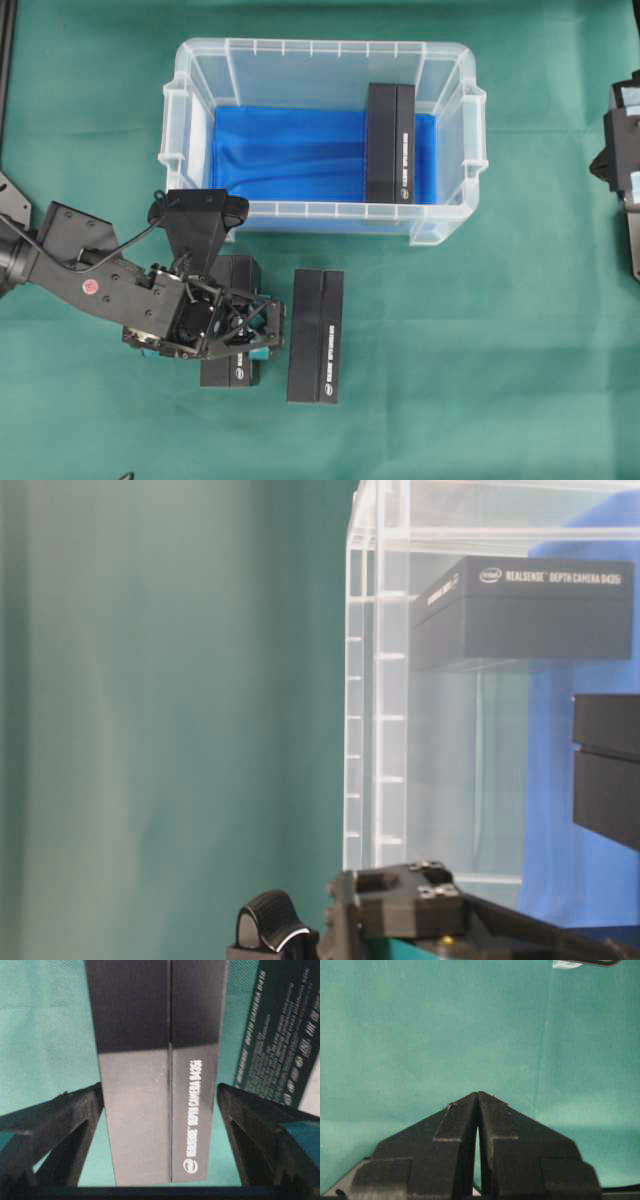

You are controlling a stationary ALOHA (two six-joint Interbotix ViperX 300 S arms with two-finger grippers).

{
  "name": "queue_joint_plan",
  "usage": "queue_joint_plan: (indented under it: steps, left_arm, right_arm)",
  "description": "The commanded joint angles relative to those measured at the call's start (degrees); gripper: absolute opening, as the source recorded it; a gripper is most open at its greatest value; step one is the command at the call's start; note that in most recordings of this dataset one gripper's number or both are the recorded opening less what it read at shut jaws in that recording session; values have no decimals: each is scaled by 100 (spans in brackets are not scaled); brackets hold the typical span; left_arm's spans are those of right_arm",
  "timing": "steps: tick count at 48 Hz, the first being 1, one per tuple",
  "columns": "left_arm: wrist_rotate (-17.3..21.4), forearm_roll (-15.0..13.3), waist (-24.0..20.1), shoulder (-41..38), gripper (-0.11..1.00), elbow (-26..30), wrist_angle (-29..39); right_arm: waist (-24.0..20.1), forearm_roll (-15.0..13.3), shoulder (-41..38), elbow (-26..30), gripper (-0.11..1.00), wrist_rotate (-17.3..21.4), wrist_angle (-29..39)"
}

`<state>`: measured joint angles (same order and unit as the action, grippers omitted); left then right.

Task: Take the box out of the case with the left arm.
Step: 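Set the box upright left of the first box and open the left gripper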

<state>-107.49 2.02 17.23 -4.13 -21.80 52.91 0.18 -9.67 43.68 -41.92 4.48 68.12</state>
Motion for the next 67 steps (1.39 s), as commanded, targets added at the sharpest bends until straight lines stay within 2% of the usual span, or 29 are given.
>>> queue_joint_plan:
  steps: [1,20,43,52,67]
  left_arm:
    - [0,9,-18,97,92,105,-62]
    - [-105,9,-97,439,92,378,79]
    - [-62,97,-343,1661,91,976,1767]
    - [-53,97,-369,1714,91,1248,1846]
    - [193,97,-352,1696,91,1257,1881]
  right_arm:
    - [9,-18,0,70,3,9,-18]
    - [9,-9,0,79,3,9,-18]
    - [9,-18,-18,79,3,9,-44]
    - [9,-18,-18,79,3,9,-35]
    - [9,-18,-18,79,3,9,-44]
